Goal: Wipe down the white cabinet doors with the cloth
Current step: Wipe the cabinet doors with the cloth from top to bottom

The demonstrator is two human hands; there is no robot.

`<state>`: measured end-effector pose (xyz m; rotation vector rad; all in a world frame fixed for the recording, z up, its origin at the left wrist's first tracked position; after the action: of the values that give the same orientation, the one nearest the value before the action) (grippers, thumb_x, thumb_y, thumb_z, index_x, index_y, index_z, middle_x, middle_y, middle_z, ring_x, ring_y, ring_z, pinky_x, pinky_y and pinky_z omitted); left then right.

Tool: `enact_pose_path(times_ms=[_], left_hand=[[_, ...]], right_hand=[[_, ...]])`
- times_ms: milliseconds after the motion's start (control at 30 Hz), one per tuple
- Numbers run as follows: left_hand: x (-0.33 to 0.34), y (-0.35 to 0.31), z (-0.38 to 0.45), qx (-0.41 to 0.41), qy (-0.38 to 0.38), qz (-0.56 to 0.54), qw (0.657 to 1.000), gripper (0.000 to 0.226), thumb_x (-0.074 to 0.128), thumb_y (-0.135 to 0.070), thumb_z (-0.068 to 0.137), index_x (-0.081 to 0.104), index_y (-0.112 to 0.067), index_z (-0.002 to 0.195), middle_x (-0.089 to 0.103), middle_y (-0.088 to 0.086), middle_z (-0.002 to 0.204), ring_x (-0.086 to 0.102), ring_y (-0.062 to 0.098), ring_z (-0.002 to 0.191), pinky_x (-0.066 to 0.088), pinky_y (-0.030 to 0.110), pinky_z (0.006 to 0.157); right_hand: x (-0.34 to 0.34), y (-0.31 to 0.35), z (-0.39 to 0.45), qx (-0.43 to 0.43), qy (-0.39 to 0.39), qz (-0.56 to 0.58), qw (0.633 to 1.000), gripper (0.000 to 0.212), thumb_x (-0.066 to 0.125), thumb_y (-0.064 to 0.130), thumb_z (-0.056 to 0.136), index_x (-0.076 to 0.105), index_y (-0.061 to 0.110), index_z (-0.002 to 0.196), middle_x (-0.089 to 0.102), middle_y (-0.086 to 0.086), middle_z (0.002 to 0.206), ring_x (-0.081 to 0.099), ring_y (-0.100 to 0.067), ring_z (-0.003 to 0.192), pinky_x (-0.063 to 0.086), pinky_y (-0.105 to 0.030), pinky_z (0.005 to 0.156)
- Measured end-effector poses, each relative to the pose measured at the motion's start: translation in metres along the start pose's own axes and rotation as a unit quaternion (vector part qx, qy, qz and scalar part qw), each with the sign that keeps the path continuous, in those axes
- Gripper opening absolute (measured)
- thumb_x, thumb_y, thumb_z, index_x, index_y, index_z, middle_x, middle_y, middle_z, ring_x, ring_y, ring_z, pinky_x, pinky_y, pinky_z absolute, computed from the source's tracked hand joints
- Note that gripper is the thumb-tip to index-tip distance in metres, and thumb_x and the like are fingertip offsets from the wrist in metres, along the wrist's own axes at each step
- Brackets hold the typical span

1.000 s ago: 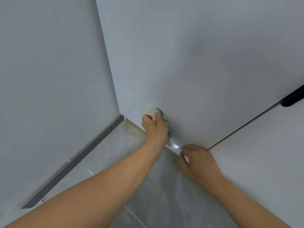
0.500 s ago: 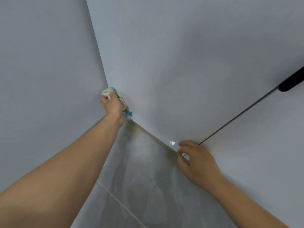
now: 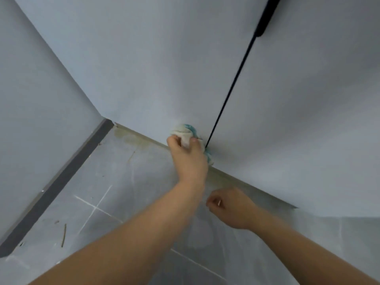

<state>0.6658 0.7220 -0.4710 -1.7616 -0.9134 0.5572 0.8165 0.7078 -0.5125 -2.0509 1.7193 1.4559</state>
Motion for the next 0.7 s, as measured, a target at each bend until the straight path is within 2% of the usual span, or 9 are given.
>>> enact_pose_path(times_ms=[133, 233, 367, 400, 467, 500, 600, 667, 700], left_hand=[[0.016, 0.003, -0.026, -0.078, 0.013, -0.045, 0.996, 0.015, 0.058, -0.012, 0.097, 0.049, -0.024, 0.097, 0.065, 0.004, 0.095, 0.064, 0.020, 0.079, 0.052, 0.035, 0.066], [0.006, -0.006, -0.028, -0.111, 0.038, -0.070, 0.991, 0.011, 0.054, -0.019, 0.096, 0.059, -0.027, 0.093, 0.068, -0.005, 0.086, 0.065, 0.010, 0.073, 0.051, 0.025, 0.061], [-0.008, -0.007, -0.014, -0.064, 0.090, 0.034, 0.993, 0.013, 0.051, -0.018, 0.100, 0.061, -0.024, 0.092, 0.067, 0.002, 0.097, 0.064, 0.016, 0.084, 0.050, 0.028, 0.073], [-0.010, -0.008, -0.009, -0.059, 0.106, 0.052, 0.991, 0.011, 0.052, -0.019, 0.102, 0.062, -0.019, 0.100, 0.069, 0.006, 0.105, 0.066, 0.016, 0.084, 0.054, 0.028, 0.075], [-0.017, -0.008, -0.002, -0.064, 0.130, 0.060, 0.988, 0.023, 0.055, -0.021, 0.103, 0.060, -0.006, 0.119, 0.070, 0.012, 0.116, 0.071, 0.018, 0.088, 0.060, 0.029, 0.076], [-0.017, -0.008, -0.001, -0.068, 0.138, 0.053, 0.987, 0.024, 0.057, -0.021, 0.103, 0.058, -0.005, 0.120, 0.070, 0.012, 0.117, 0.072, 0.019, 0.091, 0.062, 0.028, 0.075], [-0.021, -0.009, -0.001, -0.088, 0.158, 0.028, 0.983, 0.009, 0.061, -0.021, 0.100, 0.056, -0.019, 0.107, 0.069, 0.008, 0.125, 0.072, 0.015, 0.093, 0.062, 0.028, 0.080], [-0.015, -0.004, -0.007, -0.116, 0.203, 0.012, 0.972, 0.020, 0.062, -0.021, 0.099, 0.056, -0.024, 0.117, 0.066, 0.006, 0.135, 0.073, 0.010, 0.092, 0.060, 0.032, 0.092], [-0.008, -0.003, -0.015, -0.122, 0.227, 0.013, 0.966, 0.023, 0.061, -0.019, 0.098, 0.057, -0.024, 0.120, 0.067, 0.007, 0.133, 0.073, 0.010, 0.091, 0.057, 0.034, 0.097]], right_hand=[[-0.013, -0.026, -0.026, 0.040, -0.080, 0.104, 0.991, 0.023, 0.058, 0.027, 0.096, 0.079, 0.019, 0.092, 0.078, 0.005, 0.089, 0.071, -0.012, 0.078, 0.058, -0.037, 0.079], [-0.026, -0.035, -0.042, 0.050, -0.139, 0.201, 0.968, 0.021, 0.060, 0.023, 0.097, 0.078, 0.016, 0.088, 0.079, 0.001, 0.084, 0.074, -0.014, 0.071, 0.060, -0.034, 0.075], [-0.037, -0.027, -0.041, 0.039, -0.175, 0.335, 0.925, 0.014, 0.067, 0.027, 0.096, 0.076, 0.020, 0.088, 0.079, 0.001, 0.086, 0.074, -0.011, 0.067, 0.055, -0.021, 0.064], [-0.037, -0.023, -0.039, 0.034, -0.174, 0.356, 0.917, 0.013, 0.068, 0.030, 0.096, 0.076, 0.021, 0.090, 0.079, 0.000, 0.087, 0.073, -0.011, 0.067, 0.054, -0.022, 0.064], [-0.033, -0.017, -0.035, 0.022, -0.175, 0.381, 0.908, 0.012, 0.071, 0.035, 0.095, 0.074, 0.024, 0.091, 0.079, -0.005, 0.089, 0.072, -0.011, 0.067, 0.055, -0.025, 0.065], [-0.031, -0.018, -0.035, 0.022, -0.180, 0.388, 0.904, 0.011, 0.072, 0.035, 0.094, 0.074, 0.025, 0.091, 0.079, -0.007, 0.090, 0.071, -0.011, 0.067, 0.056, -0.027, 0.065], [-0.022, -0.020, -0.034, 0.037, -0.176, 0.399, 0.899, 0.010, 0.074, 0.036, 0.093, 0.074, 0.026, 0.093, 0.079, -0.007, 0.089, 0.068, -0.009, 0.065, 0.055, -0.026, 0.062], [-0.017, -0.019, -0.034, 0.041, -0.179, 0.442, 0.878, 0.018, 0.077, 0.039, 0.091, 0.074, 0.024, 0.102, 0.075, -0.002, 0.084, 0.068, -0.009, 0.064, 0.052, -0.023, 0.060], [-0.017, -0.019, -0.034, 0.040, -0.184, 0.466, 0.865, 0.025, 0.078, 0.041, 0.091, 0.073, 0.023, 0.107, 0.074, 0.000, 0.084, 0.068, -0.009, 0.065, 0.052, -0.024, 0.060]])
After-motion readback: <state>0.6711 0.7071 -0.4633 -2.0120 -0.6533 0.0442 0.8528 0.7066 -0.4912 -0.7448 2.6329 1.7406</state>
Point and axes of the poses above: each hand's wrist, its own z-axis towards the middle knuckle, its own x-axis out of the palm, y = z × x, the point moved 2 cm from there along z, towards the middle knuckle
